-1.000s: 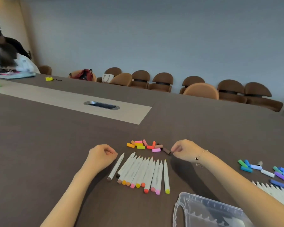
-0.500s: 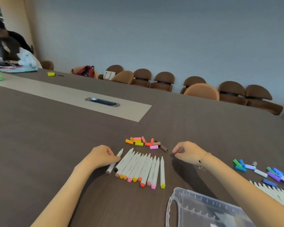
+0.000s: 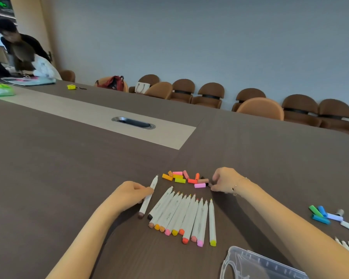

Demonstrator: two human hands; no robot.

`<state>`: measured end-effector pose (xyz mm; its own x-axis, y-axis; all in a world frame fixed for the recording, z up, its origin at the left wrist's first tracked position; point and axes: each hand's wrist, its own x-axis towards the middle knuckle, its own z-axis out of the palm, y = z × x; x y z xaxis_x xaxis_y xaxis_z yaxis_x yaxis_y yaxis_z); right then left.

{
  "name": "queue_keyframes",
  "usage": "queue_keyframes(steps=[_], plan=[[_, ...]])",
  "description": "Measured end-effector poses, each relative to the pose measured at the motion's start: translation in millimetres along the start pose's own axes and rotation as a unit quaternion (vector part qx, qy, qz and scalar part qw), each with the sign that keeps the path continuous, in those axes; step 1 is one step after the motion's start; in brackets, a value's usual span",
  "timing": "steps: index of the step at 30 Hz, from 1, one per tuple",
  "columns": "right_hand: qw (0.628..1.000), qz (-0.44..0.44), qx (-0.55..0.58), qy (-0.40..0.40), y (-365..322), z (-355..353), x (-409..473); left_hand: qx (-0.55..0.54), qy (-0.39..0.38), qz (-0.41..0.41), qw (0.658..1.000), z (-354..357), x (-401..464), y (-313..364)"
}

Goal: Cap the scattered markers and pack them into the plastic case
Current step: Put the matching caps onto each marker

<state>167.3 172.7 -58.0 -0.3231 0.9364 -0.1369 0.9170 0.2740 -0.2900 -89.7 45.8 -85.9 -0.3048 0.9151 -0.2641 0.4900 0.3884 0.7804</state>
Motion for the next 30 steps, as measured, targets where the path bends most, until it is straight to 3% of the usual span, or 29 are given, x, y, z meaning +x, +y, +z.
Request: queue_keyframes(steps=[6,9,11,14,17,19,26,30], plan=[[0.998,-0.010,0.039,0.047,7,4,0,-0.061,-0.036,0.008,0.997,-7,-14,9],[0.973,-0.006,0.190,0.132,0,-1,1,-0.091,-0.064,0.021,0.994,-7,-20,14],[0.925,-0.010,0.363,0.108,-16,-5,-6,-0.120,-0.082,0.034,0.989,-5,-24,18],[0.826,-0.005,0.563,-0.027,-46,-3,-17,-0.188,-0.094,0.039,0.977,-2,-27,23],[0.724,0.024,0.682,-0.100,-66,7,-18,-0.236,-0.104,0.032,0.966,-3,-27,25],[0.691,0.039,0.712,-0.118,-74,13,-18,-0.228,-0.117,0.024,0.966,-2,-28,24],[0.673,0.048,0.732,-0.100,-77,22,-19,-0.201,-0.116,0.017,0.973,1,-29,23],[0.697,0.014,0.710,-0.095,-77,21,-22,-0.187,-0.114,0.017,0.976,0,-29,23]])
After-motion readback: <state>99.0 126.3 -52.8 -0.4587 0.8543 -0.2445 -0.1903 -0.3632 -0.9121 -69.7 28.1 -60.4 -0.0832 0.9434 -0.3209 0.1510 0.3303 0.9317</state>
